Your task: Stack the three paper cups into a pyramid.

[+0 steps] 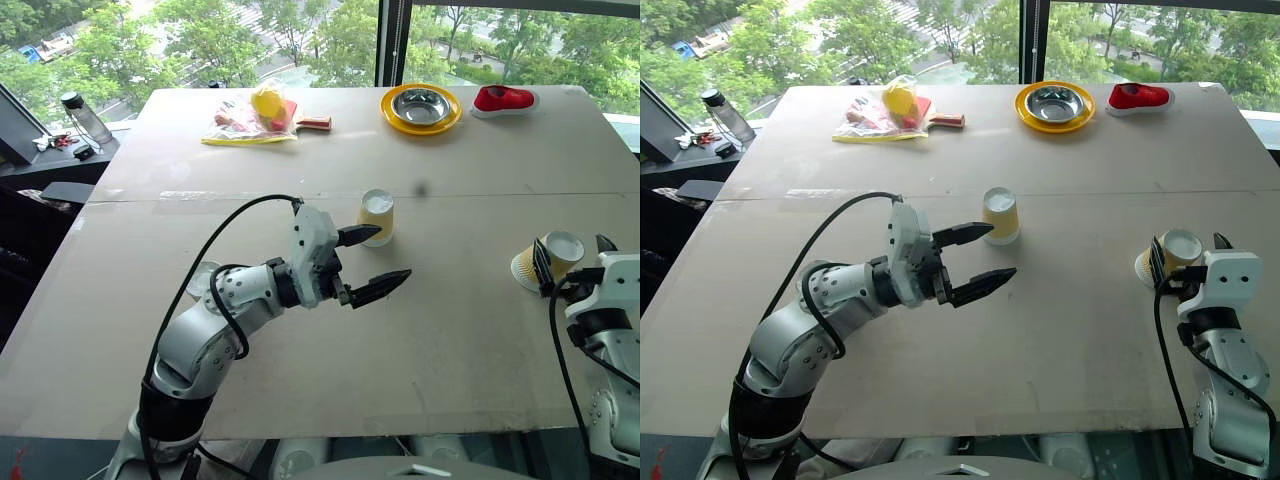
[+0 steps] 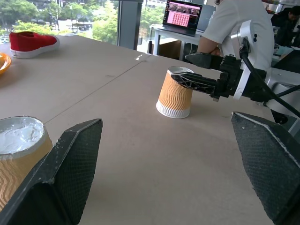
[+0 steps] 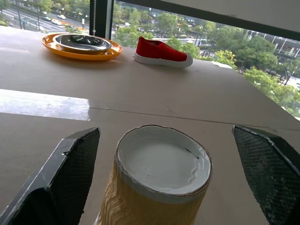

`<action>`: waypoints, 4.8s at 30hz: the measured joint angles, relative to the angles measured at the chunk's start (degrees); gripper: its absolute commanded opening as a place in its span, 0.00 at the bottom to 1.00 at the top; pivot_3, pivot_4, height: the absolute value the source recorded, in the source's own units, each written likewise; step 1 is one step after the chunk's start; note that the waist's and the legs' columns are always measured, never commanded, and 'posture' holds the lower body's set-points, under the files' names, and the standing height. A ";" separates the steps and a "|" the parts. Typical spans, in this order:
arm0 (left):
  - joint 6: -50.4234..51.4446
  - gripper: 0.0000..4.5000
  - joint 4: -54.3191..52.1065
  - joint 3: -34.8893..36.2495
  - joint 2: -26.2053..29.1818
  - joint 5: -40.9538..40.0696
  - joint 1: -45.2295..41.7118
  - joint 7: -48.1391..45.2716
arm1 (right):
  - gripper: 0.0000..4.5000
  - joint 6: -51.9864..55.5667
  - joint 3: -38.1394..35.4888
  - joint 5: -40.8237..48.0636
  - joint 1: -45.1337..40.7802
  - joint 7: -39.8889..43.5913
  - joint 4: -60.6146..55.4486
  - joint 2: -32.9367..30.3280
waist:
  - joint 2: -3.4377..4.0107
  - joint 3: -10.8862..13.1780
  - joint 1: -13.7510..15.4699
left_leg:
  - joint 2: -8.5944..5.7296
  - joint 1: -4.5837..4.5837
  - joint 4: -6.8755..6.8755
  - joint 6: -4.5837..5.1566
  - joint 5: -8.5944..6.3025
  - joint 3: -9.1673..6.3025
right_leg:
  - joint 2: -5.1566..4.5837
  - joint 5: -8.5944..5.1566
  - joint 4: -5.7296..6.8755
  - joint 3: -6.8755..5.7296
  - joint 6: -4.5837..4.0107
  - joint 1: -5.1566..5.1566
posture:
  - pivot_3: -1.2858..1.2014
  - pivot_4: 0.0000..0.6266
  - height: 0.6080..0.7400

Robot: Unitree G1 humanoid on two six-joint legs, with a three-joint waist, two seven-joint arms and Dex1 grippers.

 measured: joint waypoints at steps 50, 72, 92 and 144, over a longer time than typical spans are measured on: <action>-8.73 1.00 -5.88 2.93 -0.93 10.01 14.35 7.79 | 0.50 2.01 22.86 0.58 -28.73 11.19 20.85 -0.97 | 0.01 -0.01 -0.02 | 0.06 -0.06 0.15 0.01 0.00 -0.04 | 0.01 0.01 0.06 -0.05 0.00 -0.02 | 0.52 0.24 1.00; -7.76 1.00 -5.86 3.00 -1.80 12.94 14.40 11.96 | 0.73 2.65 25.86 -0.68 -29.46 13.85 21.83 0.27 | 0.02 -0.01 -0.18 | 0.06 -0.06 0.16 0.01 0.00 -0.03 | 0.02 0.01 0.11 -0.04 0.00 -0.08 | 0.52 0.24 1.00; -17.88 1.00 -13.71 8.73 -11.85 15.28 27.34 19.66 | 1.00 5.33 18.56 15.03 -22.02 28.41 10.66 -10.28 | 0.00 -0.02 0.03 | 0.08 -0.11 0.22 0.24 -0.14 -0.02 | -0.08 0.02 0.02 -0.05 -0.01 0.04 | 0.52 0.24 1.00; -26.67 0.52 2.46 20.98 -16.92 28.15 32.72 28.20 | 1.00 4.25 18.02 30.86 -8.37 52.48 0.18 -18.83 | -0.26 -0.02 0.18 | 0.05 -0.01 0.58 0.39 -0.23 -0.18 | -0.04 0.01 -0.03 -0.21 -0.02 0.37 | 0.52 0.24 1.00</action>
